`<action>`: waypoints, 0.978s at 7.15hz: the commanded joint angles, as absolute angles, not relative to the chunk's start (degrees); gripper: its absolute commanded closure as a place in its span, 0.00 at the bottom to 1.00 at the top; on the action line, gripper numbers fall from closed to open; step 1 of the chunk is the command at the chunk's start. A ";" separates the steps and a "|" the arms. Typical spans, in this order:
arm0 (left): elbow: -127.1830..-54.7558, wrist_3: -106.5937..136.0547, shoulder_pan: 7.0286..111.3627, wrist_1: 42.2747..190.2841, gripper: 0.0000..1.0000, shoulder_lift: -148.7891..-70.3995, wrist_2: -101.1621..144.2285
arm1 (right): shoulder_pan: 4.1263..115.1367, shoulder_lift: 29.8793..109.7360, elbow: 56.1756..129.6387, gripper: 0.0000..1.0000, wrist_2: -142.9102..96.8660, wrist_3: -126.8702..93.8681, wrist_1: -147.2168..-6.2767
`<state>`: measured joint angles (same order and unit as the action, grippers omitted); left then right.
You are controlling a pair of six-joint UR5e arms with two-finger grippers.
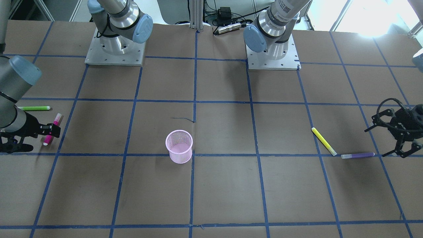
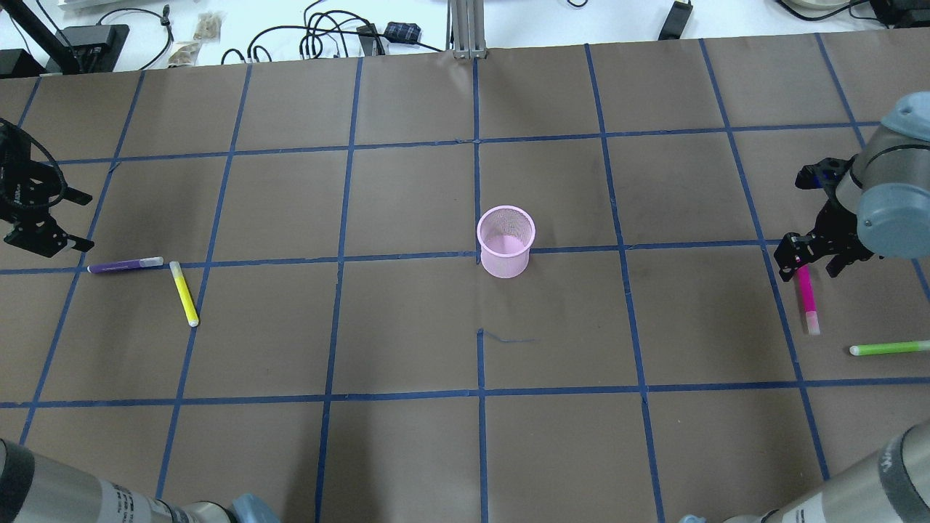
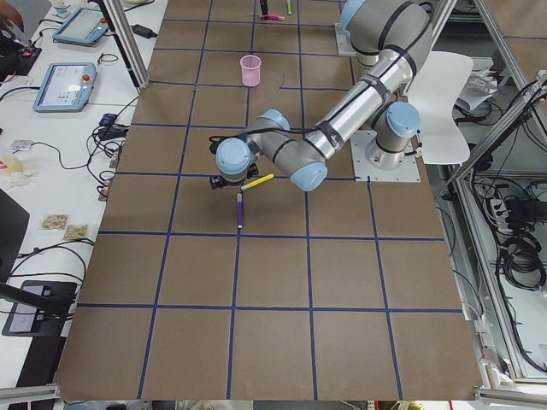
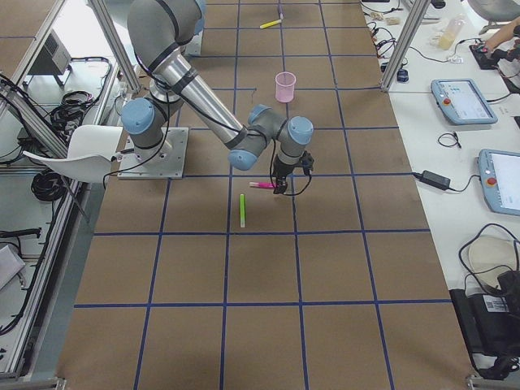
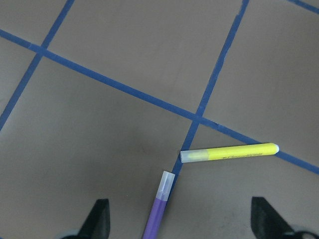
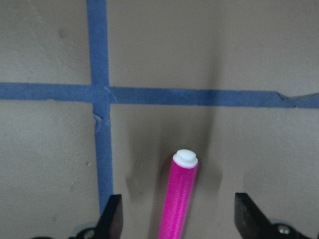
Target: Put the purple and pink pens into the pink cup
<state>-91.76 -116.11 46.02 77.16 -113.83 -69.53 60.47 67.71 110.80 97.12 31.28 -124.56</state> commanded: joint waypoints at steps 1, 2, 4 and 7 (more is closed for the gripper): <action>-91.23 -123.38 41.76 77.17 0.02 -120.56 -64.71 | 60.47 67.06 110.57 0.50 97.12 31.02 -124.72; -91.14 -127.05 41.14 77.17 0.03 -122.50 -64.69 | 60.47 66.97 110.57 0.65 97.12 31.20 -124.72; -91.23 -130.15 40.52 77.17 0.04 -124.79 -64.60 | 60.47 67.23 110.31 0.97 97.38 31.29 -124.54; -91.14 -133.77 40.52 76.30 0.19 -126.29 -64.86 | 61.60 70.46 105.74 1.00 95.90 31.03 -119.55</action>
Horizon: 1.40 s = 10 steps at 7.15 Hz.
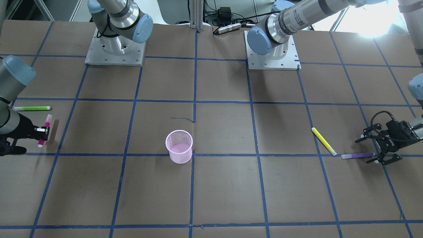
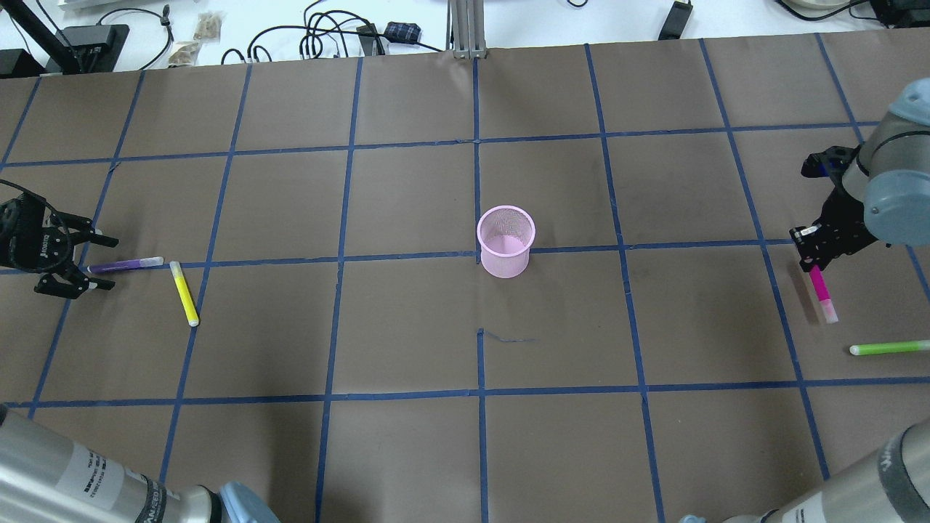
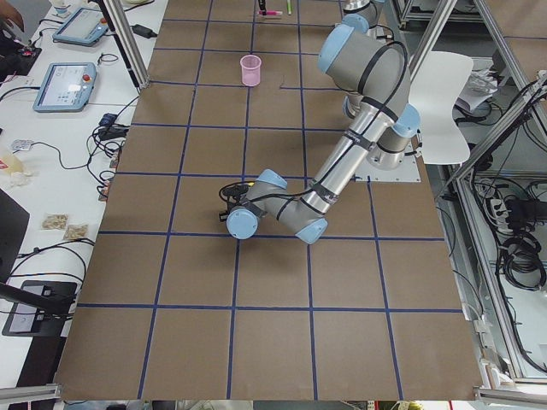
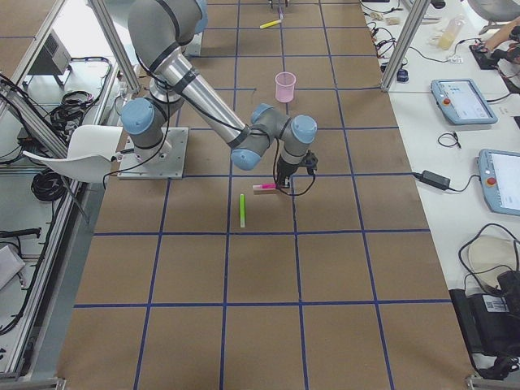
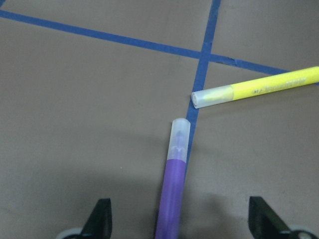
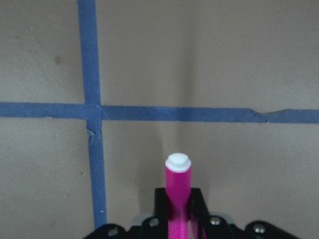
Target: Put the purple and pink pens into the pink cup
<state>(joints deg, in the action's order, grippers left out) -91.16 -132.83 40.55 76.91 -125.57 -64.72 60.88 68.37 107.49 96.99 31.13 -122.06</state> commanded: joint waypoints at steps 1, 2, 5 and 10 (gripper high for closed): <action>-91.14 -133.77 40.43 74.55 0.20 -127.08 -64.86 | 65.35 75.19 105.82 1.00 90.15 30.76 -119.53; -90.97 -133.77 40.43 74.18 0.20 -127.35 -64.78 | 71.31 77.58 106.08 1.00 87.30 30.59 -120.49; -90.35 -133.77 40.43 74.18 0.67 -127.35 -64.51 | 85.03 82.87 110.45 1.00 69.35 27.54 -136.19; -90.26 -130.89 40.43 74.88 1.00 -125.25 -64.69 | 107.49 77.19 110.32 1.00 86.04 2.11 -156.59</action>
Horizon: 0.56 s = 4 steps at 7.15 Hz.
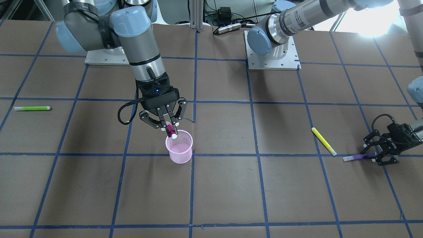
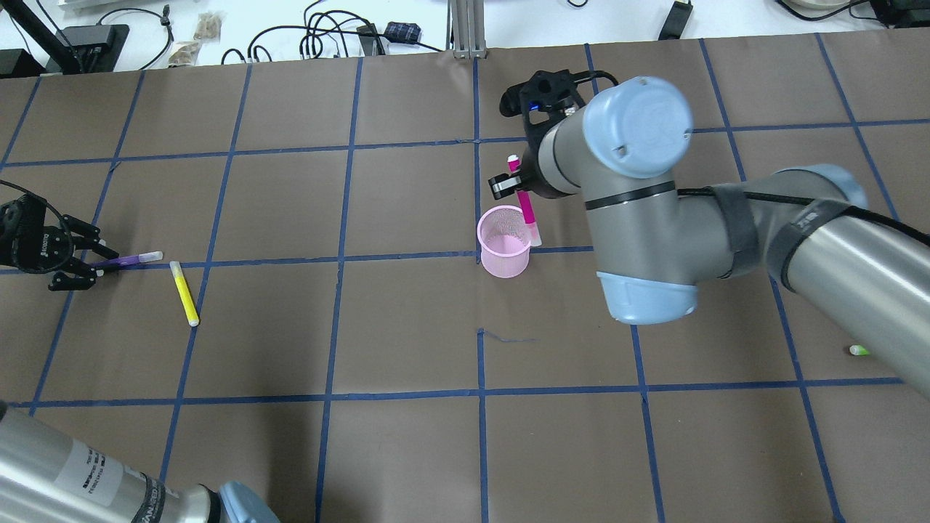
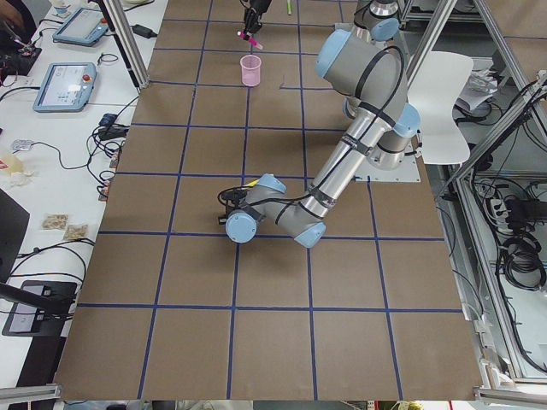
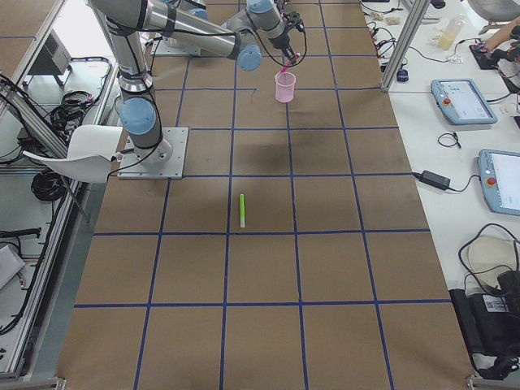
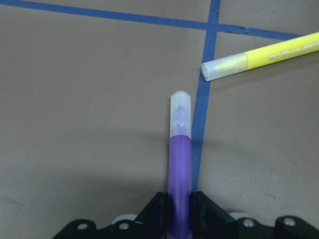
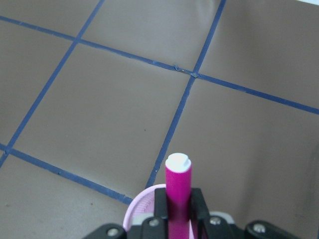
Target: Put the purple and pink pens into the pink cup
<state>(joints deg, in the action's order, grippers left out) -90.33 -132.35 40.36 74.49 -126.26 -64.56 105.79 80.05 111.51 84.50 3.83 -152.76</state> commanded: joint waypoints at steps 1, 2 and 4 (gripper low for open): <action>-90.09 -129.04 40.69 75.23 1.00 -124.20 -64.77 | 107.58 75.69 109.26 1.00 86.04 1.76 -158.71; -90.09 -127.81 41.39 75.84 1.00 -122.45 -64.78 | 108.54 75.76 109.68 1.00 86.92 0.45 -159.51; -90.18 -120.79 44.01 79.52 1.00 -117.01 -65.04 | 108.63 75.24 110.38 1.00 87.54 0.44 -160.13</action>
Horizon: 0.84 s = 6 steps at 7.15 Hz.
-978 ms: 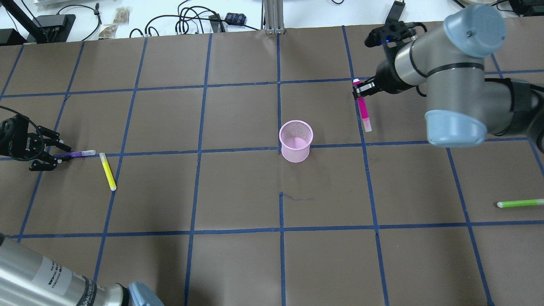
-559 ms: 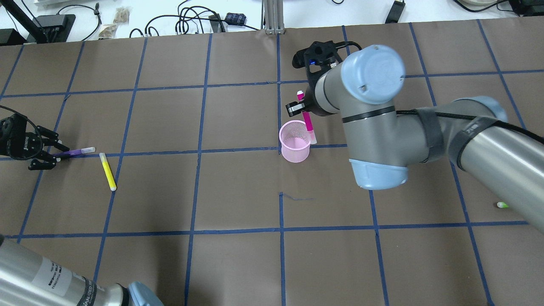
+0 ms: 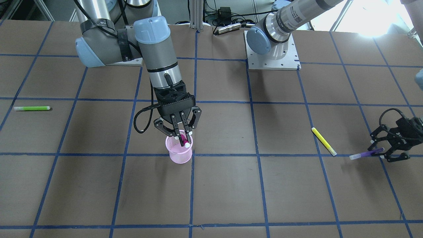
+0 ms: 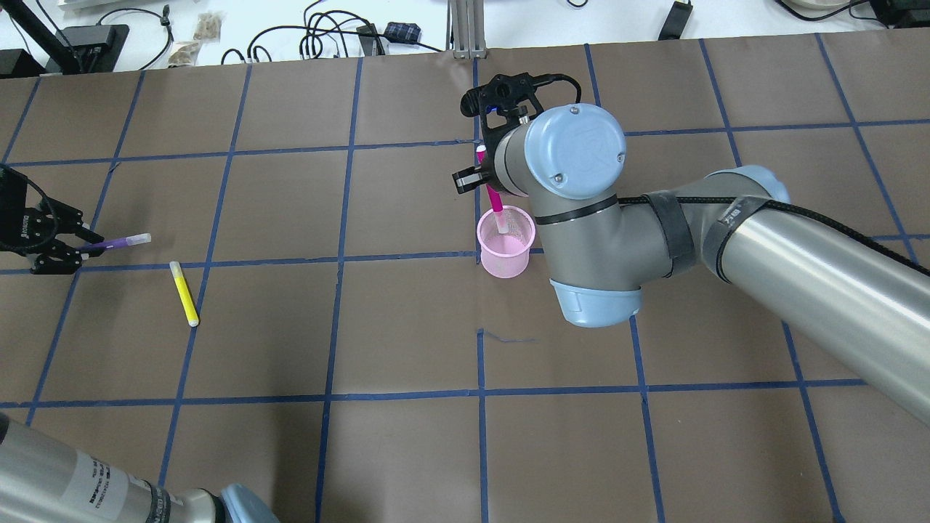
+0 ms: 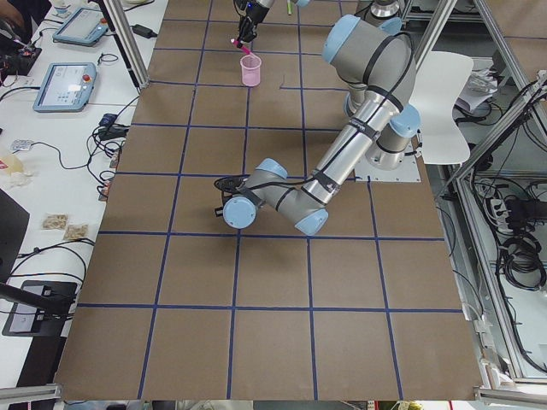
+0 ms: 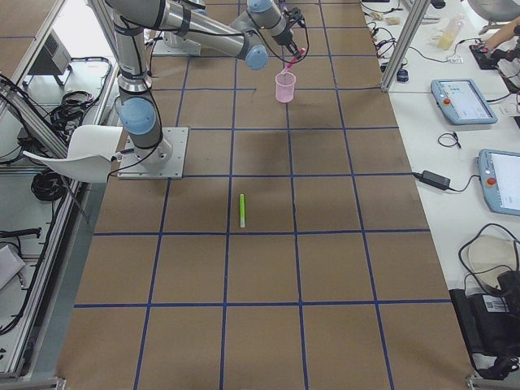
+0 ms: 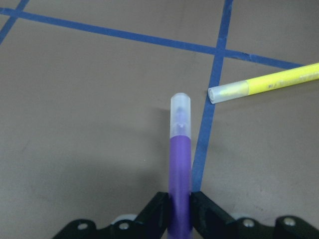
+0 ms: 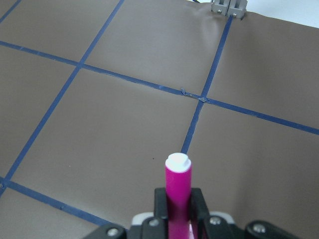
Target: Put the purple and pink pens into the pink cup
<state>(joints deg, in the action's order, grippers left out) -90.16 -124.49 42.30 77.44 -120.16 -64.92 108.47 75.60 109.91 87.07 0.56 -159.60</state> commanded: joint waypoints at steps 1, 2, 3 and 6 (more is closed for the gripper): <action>-90.18 -116.85 46.38 81.98 1.00 -114.02 -65.30 | 108.63 75.23 111.96 1.00 88.41 0.53 -160.48; -90.18 -112.28 49.02 83.65 1.00 -111.12 -65.74 | 108.63 75.06 112.67 1.00 88.59 0.79 -162.32; -90.18 -107.97 51.39 85.50 1.00 -108.66 -65.83 | 108.63 74.45 112.50 1.00 88.68 1.14 -162.68; -90.35 -91.73 60.96 88.58 1.00 -101.80 -65.83 | 108.63 70.58 112.67 1.00 89.82 1.06 -169.89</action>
